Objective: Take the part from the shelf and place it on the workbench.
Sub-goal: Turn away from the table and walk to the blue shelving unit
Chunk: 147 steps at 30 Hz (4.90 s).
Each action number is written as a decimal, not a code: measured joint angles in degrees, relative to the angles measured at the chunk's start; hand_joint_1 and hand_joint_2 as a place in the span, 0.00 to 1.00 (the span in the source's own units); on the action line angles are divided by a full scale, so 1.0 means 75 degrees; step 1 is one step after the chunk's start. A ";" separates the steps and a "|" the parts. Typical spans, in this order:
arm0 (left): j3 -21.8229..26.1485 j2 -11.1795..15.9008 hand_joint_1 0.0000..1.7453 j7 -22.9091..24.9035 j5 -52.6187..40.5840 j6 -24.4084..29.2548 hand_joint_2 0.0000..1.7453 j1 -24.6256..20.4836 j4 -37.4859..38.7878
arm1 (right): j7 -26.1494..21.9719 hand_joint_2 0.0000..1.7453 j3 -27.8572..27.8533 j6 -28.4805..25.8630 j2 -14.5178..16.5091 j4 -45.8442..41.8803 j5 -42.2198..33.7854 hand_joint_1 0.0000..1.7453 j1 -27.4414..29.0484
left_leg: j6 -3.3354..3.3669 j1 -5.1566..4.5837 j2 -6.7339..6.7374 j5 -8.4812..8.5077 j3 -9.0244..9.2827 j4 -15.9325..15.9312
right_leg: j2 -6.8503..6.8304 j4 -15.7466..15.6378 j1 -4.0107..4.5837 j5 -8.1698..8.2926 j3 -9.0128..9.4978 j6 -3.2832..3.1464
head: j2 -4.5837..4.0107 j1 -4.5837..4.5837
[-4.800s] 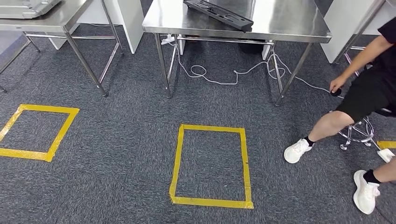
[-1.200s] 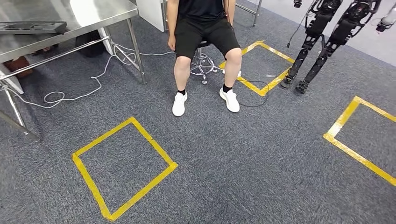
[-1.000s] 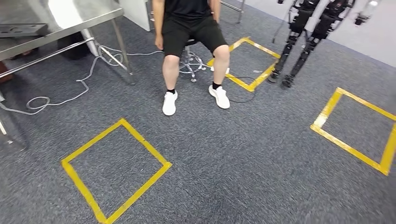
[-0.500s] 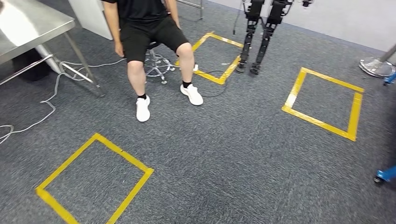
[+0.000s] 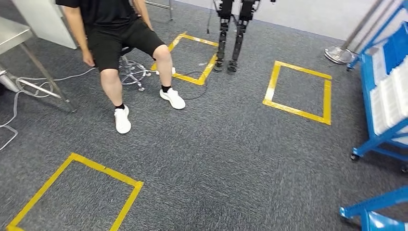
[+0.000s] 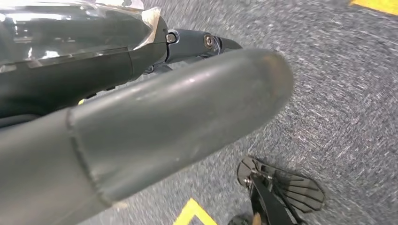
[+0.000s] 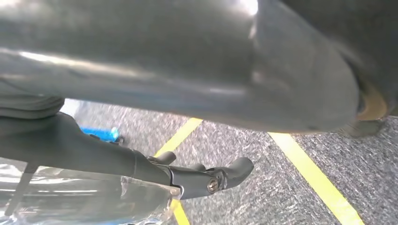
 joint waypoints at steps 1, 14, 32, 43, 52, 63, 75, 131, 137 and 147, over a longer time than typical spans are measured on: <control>-0.0002 0.0008 0.00 -0.0034 -0.0039 -0.0047 0.00 0.0010 0.0010 | -0.0023 0.00 -0.0006 -0.0017 0.0001 0.0001 -0.0027 0.00 0.0011 | 0.0000 -0.0006 0.0108 -0.0003 -0.0006 0.0001 | -0.0027 0.0197 -0.0010 -0.0050 -0.0082 0.0035 | 0.0000 0.0001; -0.0152 0.0086 0.00 -0.0017 -0.0250 -0.0273 0.00 -0.0090 0.0019 | -0.0184 0.00 -0.0036 -0.0085 0.0020 0.0068 -0.0147 0.00 0.0075 | -0.0409 0.0008 -0.0024 -0.0900 -0.0240 0.1116 | -0.0157 -0.1878 -0.0076 0.0792 0.1120 -0.0296 | -0.0001 -0.0082; -0.0382 0.0171 0.00 0.0016 -0.0390 -0.0343 0.00 -0.0082 0.0022 | -0.0281 0.00 -0.0207 -0.0084 -0.0040 0.0165 -0.0265 0.00 0.0181 | -0.0030 0.0014 0.0182 -0.0010 -0.0004 0.0016 | -0.0036 0.0197 -0.0025 -0.0043 -0.0044 0.0033 | -0.0001 -0.0002; -0.0418 0.0223 0.00 -0.0108 -0.0394 -0.0294 0.00 -0.0131 0.0024 | -0.0290 0.00 -0.0208 -0.0156 -0.0096 0.0176 -0.0235 0.00 0.0187 | -0.0434 0.0029 0.0308 -0.0520 0.0081 0.0435 | -0.0235 -0.1838 -0.0074 0.0787 0.1075 -0.0241 | 0.0000 -0.0056; -0.0527 0.0300 0.00 -0.0330 -0.0411 -0.0371 0.00 -0.0048 0.0025 | -0.0291 0.00 -0.0208 -0.0206 -0.0076 0.0177 -0.0235 0.00 0.0170 | -0.0435 0.0121 -0.0717 -0.0041 -0.0185 0.0330 | 0.0690 -0.1746 -0.0005 0.0780 0.1025 -0.0265 | 0.0000 -0.0089; -0.0510 0.0237 0.00 -0.1230 -0.0154 -0.0586 0.00 -0.0062 0.0073 | -0.0221 0.00 -0.0200 -0.0204 -0.0076 0.0178 -0.0064 0.00 0.0119 | -0.0018 0.0004 0.0210 0.0048 -0.0022 -0.0022 | -0.0062 0.0186 -0.0040 -0.0063 -0.0056 0.0024 | 0.0001 -0.0018; -0.0324 -0.0688 0.00 -0.2924 0.0312 -0.1108 0.00 -0.1134 0.0500 | 0.0076 0.00 -0.0146 -0.0219 -0.0137 0.0180 0.0013 0.00 0.0002 | -0.0396 0.0007 0.0030 -0.0829 -0.0252 0.1074 | -0.0186 -0.1827 -0.0053 0.0785 0.1044 -0.0293 | -0.0002 -0.0082; 0.0619 -0.0489 0.00 -0.3351 0.0584 -0.1074 0.00 -0.2277 0.0690 | -0.0622 0.00 -0.0348 -0.0769 0.0150 0.0187 -0.0378 0.00 0.0054 | -0.0212 -0.0155 0.0600 0.0123 0.0182 -0.0275 | -0.0767 -0.1789 -0.0097 0.0861 0.0874 0.0126 | -0.0001 -0.0037; 0.0657 -0.0516 0.00 -0.3352 0.0584 -0.1111 0.00 -0.2350 0.0692 | -0.0556 0.00 -0.0348 -0.0769 0.0150 0.0191 -0.0363 0.00 0.0052 | -0.0432 -0.0030 0.0204 -0.0412 0.0012 0.0389 | -0.0299 -0.1866 -0.0097 0.0938 0.0911 -0.0262 | 0.0000 -0.0117; 0.0758 -0.0425 0.00 -0.3352 0.0584 -0.1172 0.00 -0.2305 0.0695 | -0.0582 0.00 -0.0348 -0.0941 0.0160 0.0189 -0.0259 0.00 0.0073 | -0.0183 -0.0122 -0.0232 0.0151 -0.0028 -0.0105 | 0.0170 -0.1845 0.0151 0.0918 0.0926 -0.0350 | 0.0001 -0.0132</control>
